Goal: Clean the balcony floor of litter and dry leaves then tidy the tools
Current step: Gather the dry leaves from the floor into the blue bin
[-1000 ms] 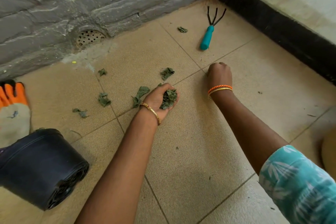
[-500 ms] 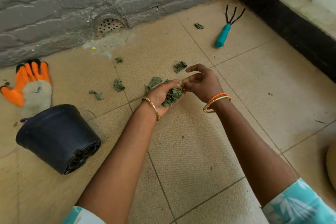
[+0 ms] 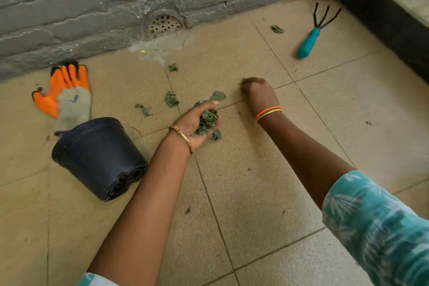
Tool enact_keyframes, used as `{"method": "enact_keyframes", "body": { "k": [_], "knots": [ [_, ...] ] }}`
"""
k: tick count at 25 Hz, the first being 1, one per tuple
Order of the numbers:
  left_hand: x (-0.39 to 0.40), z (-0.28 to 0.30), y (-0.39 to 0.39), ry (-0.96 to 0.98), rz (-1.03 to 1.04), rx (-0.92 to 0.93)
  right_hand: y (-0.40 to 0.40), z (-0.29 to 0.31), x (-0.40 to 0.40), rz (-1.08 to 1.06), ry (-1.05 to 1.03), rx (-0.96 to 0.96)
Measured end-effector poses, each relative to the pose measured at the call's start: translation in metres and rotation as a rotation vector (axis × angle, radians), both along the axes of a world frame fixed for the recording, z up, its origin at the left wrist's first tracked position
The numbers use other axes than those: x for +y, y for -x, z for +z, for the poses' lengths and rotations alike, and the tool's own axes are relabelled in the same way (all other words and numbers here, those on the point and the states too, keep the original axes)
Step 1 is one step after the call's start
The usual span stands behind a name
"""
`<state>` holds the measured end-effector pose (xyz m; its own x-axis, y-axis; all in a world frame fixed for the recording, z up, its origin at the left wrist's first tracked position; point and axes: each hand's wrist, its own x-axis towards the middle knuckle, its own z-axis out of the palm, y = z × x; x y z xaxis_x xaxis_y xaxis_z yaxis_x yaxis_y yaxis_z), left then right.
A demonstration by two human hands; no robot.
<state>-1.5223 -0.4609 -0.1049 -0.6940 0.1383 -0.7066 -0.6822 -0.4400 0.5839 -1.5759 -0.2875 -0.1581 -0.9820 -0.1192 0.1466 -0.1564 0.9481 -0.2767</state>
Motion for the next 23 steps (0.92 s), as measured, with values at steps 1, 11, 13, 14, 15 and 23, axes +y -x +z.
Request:
{"method": "enact_keyframes", "body": {
  "k": [1, 11, 13, 14, 15, 23],
  "knots": [
    [-0.004, 0.0, -0.003, 0.0, 0.002, -0.006, -0.001, -0.002, 0.0, -0.015, -0.009, 0.047],
    [-0.017, -0.004, -0.05, -0.022, 0.055, 0.042, -0.101, 0.061, -0.047, -0.134, 1.09, -0.25],
    [-0.017, -0.007, -0.062, -0.051, -0.013, 0.083, -0.12, 0.06, -0.06, -0.127, 1.157, -0.333],
    [-0.019, -0.012, -0.066, -0.043, -0.04, 0.102, -0.124, 0.058, -0.064, -0.128, 1.146, -0.338],
    [-0.021, -0.013, -0.07, -0.049, -0.055, 0.116, -0.126, 0.056, -0.067, -0.116, 1.09, -0.334],
    [-0.042, -0.012, -0.074, -0.204, 0.208, 0.066, -0.094, 0.031, -0.053, 0.194, 0.41, -0.27]
  ]
}}
